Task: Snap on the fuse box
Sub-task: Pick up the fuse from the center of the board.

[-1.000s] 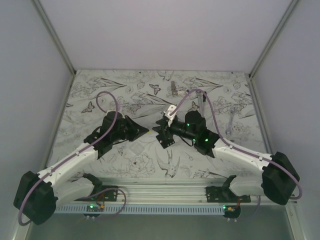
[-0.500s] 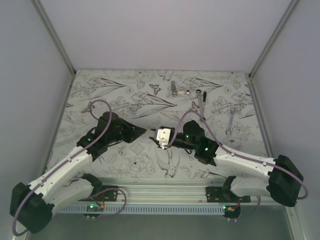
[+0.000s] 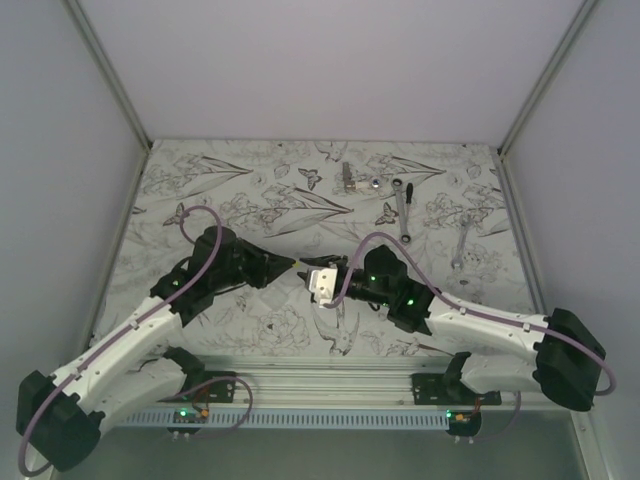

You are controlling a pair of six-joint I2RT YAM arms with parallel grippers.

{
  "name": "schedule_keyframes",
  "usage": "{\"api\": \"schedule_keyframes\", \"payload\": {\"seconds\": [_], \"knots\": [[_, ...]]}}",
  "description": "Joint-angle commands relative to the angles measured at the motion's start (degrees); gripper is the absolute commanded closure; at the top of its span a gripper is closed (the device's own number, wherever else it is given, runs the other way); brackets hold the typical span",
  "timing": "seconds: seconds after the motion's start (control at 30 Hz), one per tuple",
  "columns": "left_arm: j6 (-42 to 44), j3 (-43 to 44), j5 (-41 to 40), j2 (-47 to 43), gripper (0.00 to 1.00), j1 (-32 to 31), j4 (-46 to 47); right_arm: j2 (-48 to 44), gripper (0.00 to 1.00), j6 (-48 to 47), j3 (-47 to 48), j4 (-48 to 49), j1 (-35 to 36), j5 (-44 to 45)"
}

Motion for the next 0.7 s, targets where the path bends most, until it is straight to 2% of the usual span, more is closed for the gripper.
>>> {"api": "schedule_keyframes", "payload": {"seconds": [0.0,0.23,0.67], "knots": [[-3.2,1.2,0.7,-1.1,1.0,-1.1,-1.4,1.0,0.63,-1.8,0.0,4.3,1.0,2.4],[-3.9,1.3,0.8,-1.5,1.0,-2.0,-1.5,2.5,0.64,-2.5,0.3,4.2,1.4,2.8],[-4.3,1.2,0.5,-2.3,1.0,-2.3,-1.5,3.7,0.79,-2.5,-0.7,5.2,1.7,5.0]]}}
